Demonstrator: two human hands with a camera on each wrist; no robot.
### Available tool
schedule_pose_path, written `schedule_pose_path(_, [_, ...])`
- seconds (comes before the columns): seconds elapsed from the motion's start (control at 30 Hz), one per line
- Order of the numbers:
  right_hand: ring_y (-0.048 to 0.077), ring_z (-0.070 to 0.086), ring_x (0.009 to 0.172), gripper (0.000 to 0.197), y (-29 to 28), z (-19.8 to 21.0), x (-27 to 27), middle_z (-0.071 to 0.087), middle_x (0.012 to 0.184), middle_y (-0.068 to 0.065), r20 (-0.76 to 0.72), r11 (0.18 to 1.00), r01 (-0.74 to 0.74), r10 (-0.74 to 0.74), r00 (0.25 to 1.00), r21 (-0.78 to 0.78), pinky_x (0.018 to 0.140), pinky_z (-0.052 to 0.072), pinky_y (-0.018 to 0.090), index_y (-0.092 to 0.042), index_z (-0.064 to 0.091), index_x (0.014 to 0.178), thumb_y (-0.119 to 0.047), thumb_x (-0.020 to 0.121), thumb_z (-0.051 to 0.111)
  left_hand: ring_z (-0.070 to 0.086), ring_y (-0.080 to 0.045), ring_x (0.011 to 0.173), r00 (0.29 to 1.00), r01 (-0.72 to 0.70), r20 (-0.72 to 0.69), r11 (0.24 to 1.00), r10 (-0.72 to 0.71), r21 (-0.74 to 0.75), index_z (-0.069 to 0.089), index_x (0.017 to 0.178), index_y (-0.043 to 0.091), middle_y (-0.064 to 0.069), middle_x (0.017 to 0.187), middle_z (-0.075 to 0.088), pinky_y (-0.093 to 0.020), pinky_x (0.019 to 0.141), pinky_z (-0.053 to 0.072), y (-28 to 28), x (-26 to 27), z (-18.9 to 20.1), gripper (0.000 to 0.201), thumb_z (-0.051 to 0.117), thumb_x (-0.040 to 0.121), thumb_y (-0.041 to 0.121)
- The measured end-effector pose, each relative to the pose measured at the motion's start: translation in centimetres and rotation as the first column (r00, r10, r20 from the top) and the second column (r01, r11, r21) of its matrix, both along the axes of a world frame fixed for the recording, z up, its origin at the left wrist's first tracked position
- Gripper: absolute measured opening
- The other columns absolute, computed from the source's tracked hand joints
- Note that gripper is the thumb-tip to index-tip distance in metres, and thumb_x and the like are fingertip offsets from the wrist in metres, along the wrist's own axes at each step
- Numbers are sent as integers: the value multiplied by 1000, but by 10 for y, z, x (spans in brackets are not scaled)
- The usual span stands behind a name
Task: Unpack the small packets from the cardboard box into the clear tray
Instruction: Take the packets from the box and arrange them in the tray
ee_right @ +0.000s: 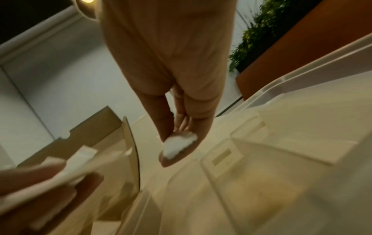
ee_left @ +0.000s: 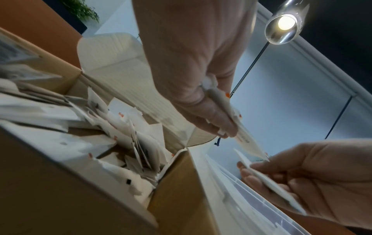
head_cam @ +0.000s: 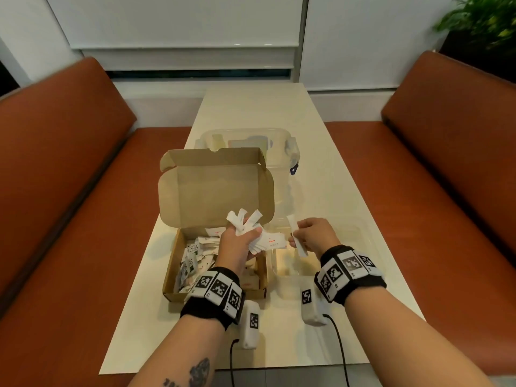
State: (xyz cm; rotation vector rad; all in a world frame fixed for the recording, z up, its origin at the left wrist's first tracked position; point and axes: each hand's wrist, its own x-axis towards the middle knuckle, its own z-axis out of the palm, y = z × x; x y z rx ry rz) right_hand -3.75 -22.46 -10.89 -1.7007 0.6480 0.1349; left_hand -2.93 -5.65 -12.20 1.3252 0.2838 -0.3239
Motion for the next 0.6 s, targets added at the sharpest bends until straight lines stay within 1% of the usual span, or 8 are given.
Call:
schedule_pose_path(0.07, [30,68,78,16,10,-7,7,64,72,14,-63,997,-23,18,998,-68,84,56,40,-1,59,97,9,86,55,65,-26,102,1000,-8,3,1000,8,3,50,131,12,-10,120,64,-46,85,55,4,0,0,45,62,89,4])
schedule_pose_path(0.13, [27,68,78,10,19,-15,13,64,68,9,-103,976,-83,63,993,-203,84,56,36,-4,62,89,4,85,58,66,-26,101,1000,-15,11,1000,15,14,50,131,13,-11,119,64,-47,84,56,9,1,-1,45,62,89,4])
schedule_pose_path(0.23, [28,66,89,19,26,-25,16,71,87,13,-143,878,-151,96,985,-454,84,53,33,1,70,91,-14,87,59,65,-30,102,1000,-25,8,1000,25,12,50,129,15,-11,116,64,-56,87,53,19,2,-1,43,62,89,5])
schedule_pose_path(0.3, [29,65,93,20,27,-29,18,69,97,15,-187,833,-184,99,977,-522,81,52,32,2,69,94,-13,87,58,65,-31,101,999,-32,2,999,32,-10,51,125,18,-10,114,64,-59,86,52,25,3,-2,40,61,89,3])
schedule_pose_path(0.37, [29,64,96,11,29,-30,20,68,102,15,-262,766,-261,125,957,-587,73,49,27,-1,64,82,-6,86,55,65,-31,99,1000,-29,8,999,29,-22,51,125,18,-12,115,64,-60,84,52,29,4,-3,40,60,90,2])
schedule_pose_path(0.47, [25,64,101,29,29,-33,24,68,107,13,-361,680,-379,177,916,-628,73,46,24,-10,44,61,-5,88,56,66,-27,95,999,-28,20,999,29,-23,48,131,16,-12,116,64,-57,83,54,31,4,-4,45,60,90,1])
schedule_pose_path(0.53, [24,64,103,27,29,-33,26,68,109,12,-391,640,-433,217,894,-635,78,48,24,-9,47,63,-7,89,57,67,-26,93,999,-29,21,999,30,-26,47,134,16,-11,116,64,-50,77,57,32,5,-5,48,59,90,1])
schedule_pose_path(0.6, [25,62,105,5,30,-33,26,66,112,13,-403,611,-461,241,883,-643,84,48,24,-4,62,86,-6,88,58,67,-24,93,1000,-23,17,999,23,-29,48,135,16,-11,116,64,-41,67,60,32,6,-7,48,59,90,2])
